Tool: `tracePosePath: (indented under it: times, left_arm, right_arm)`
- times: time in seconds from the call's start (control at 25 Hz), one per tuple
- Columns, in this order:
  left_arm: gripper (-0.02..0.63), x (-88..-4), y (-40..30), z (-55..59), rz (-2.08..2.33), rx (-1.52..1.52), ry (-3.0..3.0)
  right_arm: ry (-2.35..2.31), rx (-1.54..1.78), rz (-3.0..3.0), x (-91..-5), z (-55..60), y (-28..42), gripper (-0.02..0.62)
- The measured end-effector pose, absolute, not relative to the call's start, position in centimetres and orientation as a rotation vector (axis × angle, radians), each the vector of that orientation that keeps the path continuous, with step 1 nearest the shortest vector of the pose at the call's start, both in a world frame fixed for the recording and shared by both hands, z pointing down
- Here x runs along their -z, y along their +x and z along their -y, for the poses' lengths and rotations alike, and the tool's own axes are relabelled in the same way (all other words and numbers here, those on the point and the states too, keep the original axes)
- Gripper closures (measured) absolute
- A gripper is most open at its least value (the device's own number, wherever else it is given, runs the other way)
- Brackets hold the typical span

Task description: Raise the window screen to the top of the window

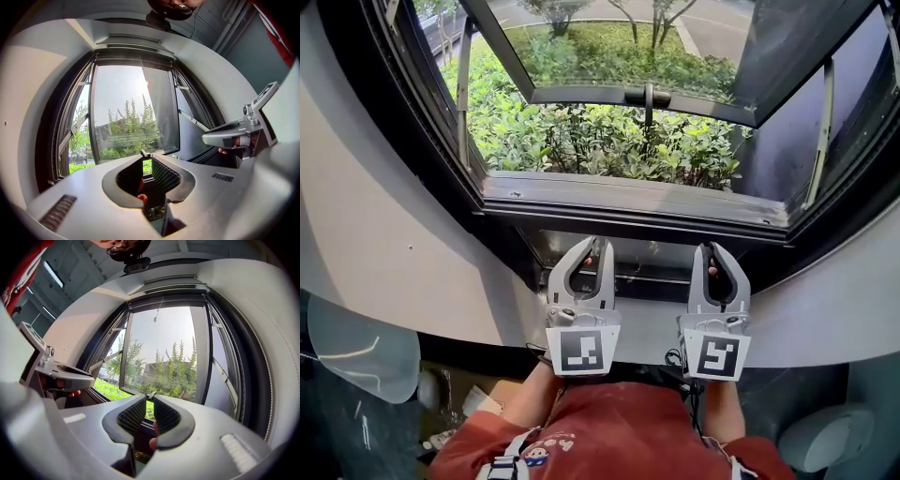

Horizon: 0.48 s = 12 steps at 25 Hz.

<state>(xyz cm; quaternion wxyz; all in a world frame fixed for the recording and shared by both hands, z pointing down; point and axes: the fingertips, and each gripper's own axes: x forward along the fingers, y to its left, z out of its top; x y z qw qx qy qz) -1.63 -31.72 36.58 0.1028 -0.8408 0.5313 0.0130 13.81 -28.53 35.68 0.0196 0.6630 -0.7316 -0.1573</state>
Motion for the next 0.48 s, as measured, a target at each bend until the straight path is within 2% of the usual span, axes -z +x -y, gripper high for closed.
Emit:
tracePosePath:
  times: [0.12, 0.2, 0.48]
  left_arm:
    - [0.581, -36.49, -1.83, 31.77, -1.579, -0.056, -2.485]
    - [0.601, -36.43, -1.87, 31.72, -1.573, -0.07, -2.493]
    - [0.601, -36.36, -1.94, 31.74, -1.579, -0.094, -2.497]
  right_arm:
    - [2.061, 0.489, 2.285, -35.62, 28.45, 13.67, 0.581]
    - [2.065, 0.494, 2.297, -35.5, 28.38, 13.59, 0.584]
    - [2.087, 0.528, 2.305, -34.83, 28.29, 13.34, 0.584]
